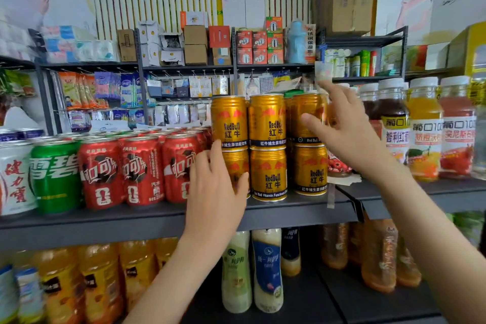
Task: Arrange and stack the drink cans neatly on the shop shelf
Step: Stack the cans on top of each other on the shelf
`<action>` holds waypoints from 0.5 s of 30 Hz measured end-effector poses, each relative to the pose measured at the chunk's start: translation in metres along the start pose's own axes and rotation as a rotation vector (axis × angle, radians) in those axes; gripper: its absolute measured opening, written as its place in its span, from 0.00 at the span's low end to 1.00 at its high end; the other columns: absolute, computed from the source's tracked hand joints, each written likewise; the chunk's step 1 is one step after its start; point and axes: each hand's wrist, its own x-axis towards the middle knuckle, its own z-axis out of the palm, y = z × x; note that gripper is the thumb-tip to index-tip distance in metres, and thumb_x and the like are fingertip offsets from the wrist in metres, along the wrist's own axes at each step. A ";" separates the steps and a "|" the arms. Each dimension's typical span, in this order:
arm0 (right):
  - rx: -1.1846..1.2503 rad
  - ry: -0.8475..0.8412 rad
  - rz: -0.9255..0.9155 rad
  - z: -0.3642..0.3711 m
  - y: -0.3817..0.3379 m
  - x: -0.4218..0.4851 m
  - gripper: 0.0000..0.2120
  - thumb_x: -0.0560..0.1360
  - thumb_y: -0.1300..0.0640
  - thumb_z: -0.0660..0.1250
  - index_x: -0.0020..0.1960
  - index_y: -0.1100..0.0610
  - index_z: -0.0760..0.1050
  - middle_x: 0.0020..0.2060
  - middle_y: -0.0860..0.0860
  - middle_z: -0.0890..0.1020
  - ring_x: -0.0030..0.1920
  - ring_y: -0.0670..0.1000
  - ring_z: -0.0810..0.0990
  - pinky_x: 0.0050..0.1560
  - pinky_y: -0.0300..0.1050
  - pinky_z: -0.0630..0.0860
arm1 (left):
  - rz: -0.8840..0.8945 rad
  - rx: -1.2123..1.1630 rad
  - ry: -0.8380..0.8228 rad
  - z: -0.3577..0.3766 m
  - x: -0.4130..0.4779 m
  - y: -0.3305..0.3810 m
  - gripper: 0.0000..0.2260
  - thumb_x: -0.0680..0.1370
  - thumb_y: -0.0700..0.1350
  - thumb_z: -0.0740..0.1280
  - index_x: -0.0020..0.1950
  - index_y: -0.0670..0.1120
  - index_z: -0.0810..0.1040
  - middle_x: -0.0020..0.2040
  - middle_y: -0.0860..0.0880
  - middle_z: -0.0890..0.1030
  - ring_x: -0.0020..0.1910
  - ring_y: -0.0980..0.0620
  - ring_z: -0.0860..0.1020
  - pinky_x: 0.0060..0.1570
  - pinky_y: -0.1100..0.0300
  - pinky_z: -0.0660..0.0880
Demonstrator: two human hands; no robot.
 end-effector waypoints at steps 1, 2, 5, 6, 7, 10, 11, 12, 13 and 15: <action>0.033 0.016 0.056 0.003 0.010 -0.012 0.32 0.76 0.49 0.66 0.75 0.53 0.57 0.70 0.54 0.65 0.71 0.54 0.61 0.69 0.51 0.58 | -0.016 -0.007 -0.013 0.004 -0.003 -0.001 0.31 0.77 0.52 0.64 0.75 0.44 0.56 0.67 0.44 0.66 0.65 0.47 0.66 0.63 0.56 0.65; 0.055 0.011 0.110 0.008 0.018 -0.022 0.34 0.75 0.51 0.68 0.75 0.54 0.56 0.70 0.54 0.64 0.71 0.54 0.61 0.68 0.47 0.57 | -0.037 -0.009 -0.026 0.006 -0.005 -0.002 0.32 0.77 0.53 0.65 0.75 0.45 0.55 0.67 0.44 0.66 0.64 0.47 0.67 0.62 0.56 0.65; 0.169 -0.094 0.251 0.018 0.033 -0.041 0.40 0.73 0.52 0.71 0.76 0.55 0.51 0.72 0.52 0.64 0.71 0.51 0.61 0.67 0.43 0.58 | -0.088 0.009 -0.065 0.011 -0.005 -0.002 0.35 0.77 0.55 0.63 0.77 0.46 0.48 0.68 0.44 0.65 0.64 0.47 0.67 0.61 0.56 0.66; 0.219 -0.139 0.280 0.020 0.034 -0.044 0.42 0.73 0.53 0.71 0.77 0.55 0.49 0.70 0.50 0.65 0.70 0.49 0.63 0.65 0.41 0.60 | -0.103 0.017 -0.080 0.012 -0.004 -0.002 0.37 0.77 0.56 0.63 0.77 0.47 0.46 0.68 0.44 0.65 0.64 0.47 0.68 0.60 0.55 0.67; 0.257 -0.184 0.306 0.022 0.035 -0.045 0.44 0.72 0.54 0.72 0.77 0.54 0.46 0.67 0.48 0.66 0.67 0.46 0.65 0.63 0.37 0.60 | -0.118 0.021 -0.096 0.013 -0.003 -0.003 0.38 0.77 0.57 0.63 0.77 0.47 0.44 0.68 0.44 0.66 0.64 0.46 0.69 0.60 0.55 0.67; 0.278 -0.278 0.358 0.030 0.038 -0.047 0.45 0.72 0.53 0.72 0.76 0.51 0.45 0.60 0.45 0.69 0.58 0.42 0.68 0.57 0.34 0.63 | -0.166 0.007 -0.149 0.018 0.000 -0.005 0.43 0.75 0.58 0.66 0.77 0.48 0.40 0.65 0.43 0.70 0.61 0.43 0.72 0.58 0.53 0.69; 0.273 -0.285 0.365 0.033 0.040 -0.047 0.43 0.71 0.52 0.73 0.75 0.50 0.48 0.59 0.45 0.71 0.56 0.42 0.70 0.55 0.32 0.65 | -0.178 -0.006 -0.155 0.019 0.001 -0.006 0.44 0.74 0.58 0.66 0.77 0.48 0.39 0.65 0.43 0.71 0.60 0.43 0.73 0.58 0.52 0.69; 0.258 -0.283 0.365 0.035 0.041 -0.047 0.41 0.71 0.51 0.73 0.74 0.50 0.51 0.57 0.45 0.72 0.53 0.42 0.72 0.49 0.29 0.67 | -0.183 -0.017 -0.154 0.021 0.002 -0.007 0.44 0.74 0.57 0.67 0.77 0.48 0.39 0.64 0.43 0.71 0.60 0.43 0.73 0.57 0.52 0.69; 0.235 -0.279 0.364 0.037 0.042 -0.047 0.37 0.71 0.50 0.73 0.72 0.51 0.55 0.55 0.45 0.74 0.49 0.42 0.73 0.42 0.26 0.69 | -0.182 -0.027 -0.150 0.022 0.002 -0.007 0.45 0.74 0.57 0.68 0.77 0.48 0.38 0.64 0.43 0.71 0.60 0.43 0.73 0.57 0.52 0.69; 0.180 -0.274 0.361 0.037 0.042 -0.047 0.33 0.71 0.49 0.73 0.69 0.52 0.61 0.51 0.44 0.75 0.47 0.43 0.73 0.36 0.25 0.68 | -0.173 -0.045 -0.147 0.023 0.002 -0.009 0.45 0.75 0.55 0.68 0.77 0.48 0.37 0.64 0.43 0.71 0.60 0.44 0.73 0.56 0.52 0.69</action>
